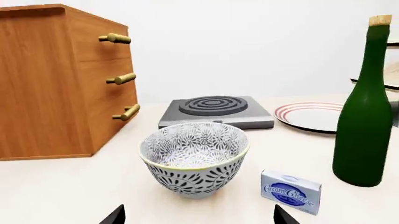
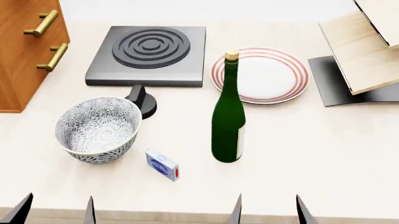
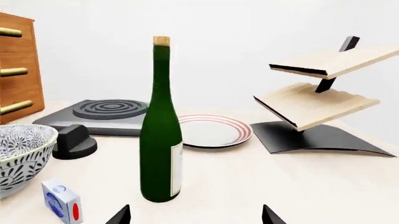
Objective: Put the bowl on the top of the cabinet.
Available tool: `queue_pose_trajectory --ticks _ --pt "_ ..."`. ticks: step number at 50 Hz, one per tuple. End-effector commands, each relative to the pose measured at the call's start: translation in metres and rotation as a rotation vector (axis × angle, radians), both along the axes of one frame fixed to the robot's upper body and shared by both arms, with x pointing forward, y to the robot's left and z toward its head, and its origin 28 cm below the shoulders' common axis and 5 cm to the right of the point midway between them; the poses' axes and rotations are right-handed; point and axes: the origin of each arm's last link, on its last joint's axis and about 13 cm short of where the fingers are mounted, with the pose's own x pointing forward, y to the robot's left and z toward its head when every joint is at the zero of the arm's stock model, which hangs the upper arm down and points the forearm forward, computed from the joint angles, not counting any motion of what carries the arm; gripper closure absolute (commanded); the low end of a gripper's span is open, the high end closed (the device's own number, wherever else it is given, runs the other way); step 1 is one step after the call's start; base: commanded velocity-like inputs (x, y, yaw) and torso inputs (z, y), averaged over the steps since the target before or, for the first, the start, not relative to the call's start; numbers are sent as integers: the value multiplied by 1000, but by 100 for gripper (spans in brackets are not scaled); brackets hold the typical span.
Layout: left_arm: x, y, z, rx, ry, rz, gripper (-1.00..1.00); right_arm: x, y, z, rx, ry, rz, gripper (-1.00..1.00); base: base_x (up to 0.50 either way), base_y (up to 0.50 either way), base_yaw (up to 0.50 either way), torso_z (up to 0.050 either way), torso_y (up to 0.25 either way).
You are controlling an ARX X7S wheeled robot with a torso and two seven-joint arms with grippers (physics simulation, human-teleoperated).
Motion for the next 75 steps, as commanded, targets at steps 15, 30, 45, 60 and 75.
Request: queue_pose_trajectory --ticks 15,30,45,60,75 --pt "7 -2 53 44 -111 2 -100 2 -4 60 -39 -133 -24 -100 0 0 0 0 0" --pt "6 -1 57 37 -125 14 -100 2 -5 59 -30 -129 -20 -100 0 0 0 0 0" --pt "4 0 59 33 -134 20 -100 5 -3 58 -28 -127 -27 -100 0 371 0 0 0" --pt "3 1 59 31 -139 22 -100 6 -3 57 -28 -119 -25 -100 0 283 0 0 0" --pt "2 1 61 27 -142 22 -100 7 -4 58 -15 -119 -17 -100 0 179 0 0 0"
